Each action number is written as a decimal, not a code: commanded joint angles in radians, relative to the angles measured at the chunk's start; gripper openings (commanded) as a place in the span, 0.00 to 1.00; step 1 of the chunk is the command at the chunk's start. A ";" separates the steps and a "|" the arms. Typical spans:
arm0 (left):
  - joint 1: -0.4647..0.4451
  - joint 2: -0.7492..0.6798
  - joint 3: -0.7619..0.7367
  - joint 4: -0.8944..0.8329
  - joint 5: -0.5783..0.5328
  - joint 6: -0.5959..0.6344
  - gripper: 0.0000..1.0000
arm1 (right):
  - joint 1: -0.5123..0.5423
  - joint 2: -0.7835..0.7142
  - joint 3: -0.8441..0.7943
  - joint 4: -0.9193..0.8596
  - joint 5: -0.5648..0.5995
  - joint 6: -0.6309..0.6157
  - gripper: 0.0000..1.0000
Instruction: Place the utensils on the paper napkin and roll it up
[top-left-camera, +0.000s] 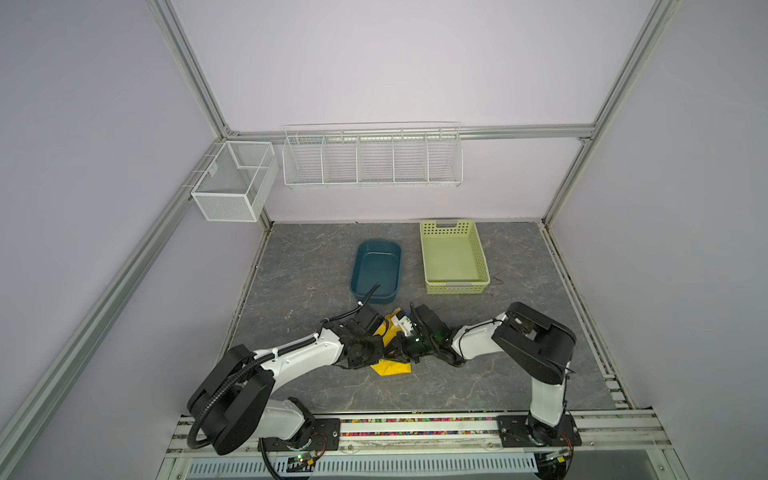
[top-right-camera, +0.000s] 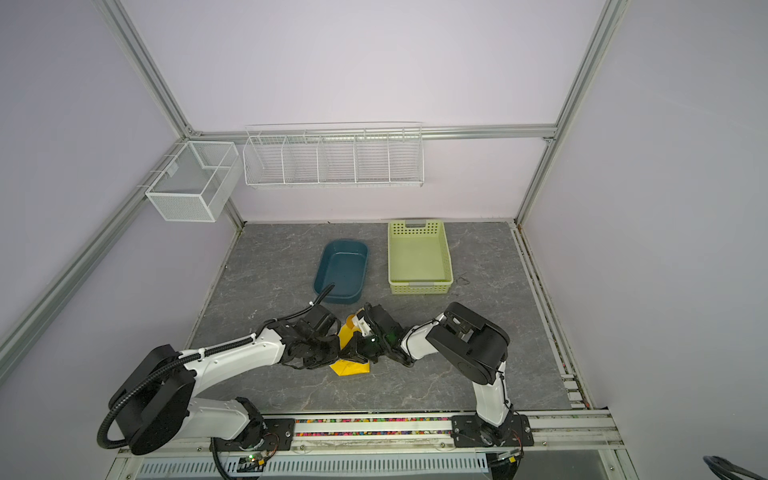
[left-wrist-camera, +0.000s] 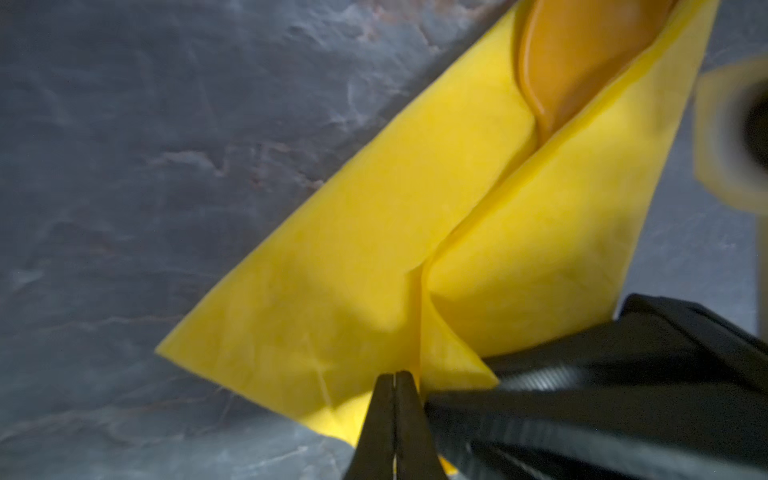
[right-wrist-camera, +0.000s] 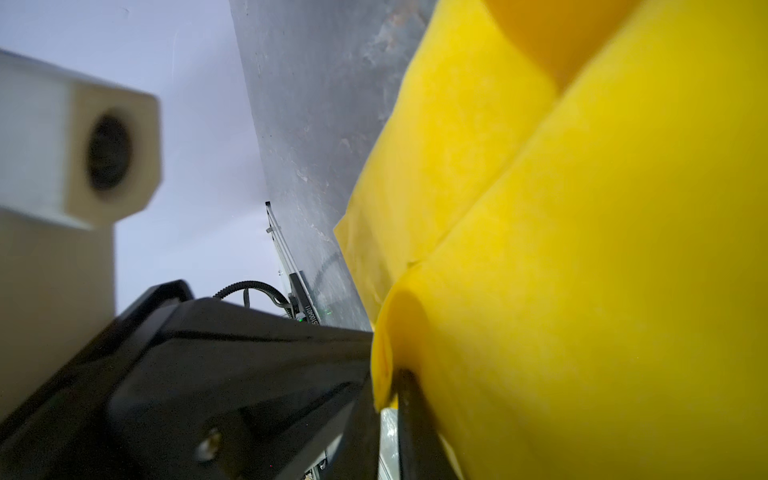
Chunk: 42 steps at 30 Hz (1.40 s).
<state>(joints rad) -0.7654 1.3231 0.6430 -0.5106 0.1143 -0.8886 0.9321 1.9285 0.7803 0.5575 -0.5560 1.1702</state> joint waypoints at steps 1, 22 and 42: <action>0.013 -0.067 0.026 -0.058 -0.074 -0.026 0.01 | 0.006 0.018 0.004 -0.043 -0.012 -0.002 0.18; 0.021 0.076 0.078 0.030 0.028 -0.009 0.00 | 0.006 0.027 0.011 -0.064 -0.016 -0.006 0.10; 0.021 0.148 0.044 -0.013 -0.036 0.019 0.00 | 0.010 -0.251 0.026 -0.469 0.072 -0.202 0.16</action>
<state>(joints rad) -0.7464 1.4422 0.6933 -0.5022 0.1104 -0.8776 0.9325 1.7176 0.7979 0.2390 -0.5228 1.0389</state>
